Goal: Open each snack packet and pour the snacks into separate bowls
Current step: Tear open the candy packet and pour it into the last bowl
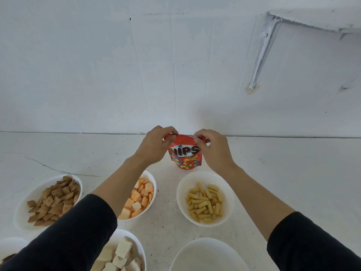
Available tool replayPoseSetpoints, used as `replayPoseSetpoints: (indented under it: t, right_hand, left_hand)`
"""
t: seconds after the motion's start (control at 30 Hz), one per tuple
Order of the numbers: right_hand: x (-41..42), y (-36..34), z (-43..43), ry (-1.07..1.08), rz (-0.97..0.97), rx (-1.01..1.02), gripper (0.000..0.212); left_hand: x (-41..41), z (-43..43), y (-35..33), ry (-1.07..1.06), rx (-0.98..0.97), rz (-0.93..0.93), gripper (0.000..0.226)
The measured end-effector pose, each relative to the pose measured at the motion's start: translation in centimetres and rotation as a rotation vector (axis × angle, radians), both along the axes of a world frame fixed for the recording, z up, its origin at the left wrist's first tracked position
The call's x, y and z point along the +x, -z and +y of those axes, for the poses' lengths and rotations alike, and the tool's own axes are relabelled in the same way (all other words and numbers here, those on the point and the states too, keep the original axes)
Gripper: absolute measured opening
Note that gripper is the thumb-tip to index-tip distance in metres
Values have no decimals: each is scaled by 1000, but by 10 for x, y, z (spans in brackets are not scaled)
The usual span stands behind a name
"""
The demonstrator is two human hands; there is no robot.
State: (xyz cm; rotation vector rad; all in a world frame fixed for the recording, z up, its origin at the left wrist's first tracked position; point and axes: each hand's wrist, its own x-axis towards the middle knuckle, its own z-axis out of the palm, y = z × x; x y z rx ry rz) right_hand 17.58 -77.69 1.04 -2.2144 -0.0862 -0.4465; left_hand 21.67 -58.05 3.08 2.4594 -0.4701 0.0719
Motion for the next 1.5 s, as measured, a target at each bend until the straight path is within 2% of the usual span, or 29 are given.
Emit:
replayPoseSetpoints:
  t: [0.23, 0.53, 0.77, 1.07, 1.3, 1.5]
  right_hand:
    - [-6, -46, 22, -37, -157, 19, 9]
    - [-27, -97, 102, -211, -209, 89, 7]
    - [-32, -116, 197, -402, -182, 75, 9]
    - [-44, -114, 373, -616, -139, 117, 9]
    - [-53, -100, 486, -670, -87, 124, 10]
    - [-57, -76, 535, -652, -57, 106, 10]
  left_hand:
    - [-19, 23, -48, -44, -40, -150, 19]
    - [-71, 112, -99, -148, -79, -248, 16]
    - [-112, 209, -112, -288, -90, -245, 14]
    - [-165, 373, -119, -482, -46, -174, 16]
    - [-190, 475, -106, -565, -27, -114, 16]
    - [-198, 520, -82, -582, -66, -51, 17]
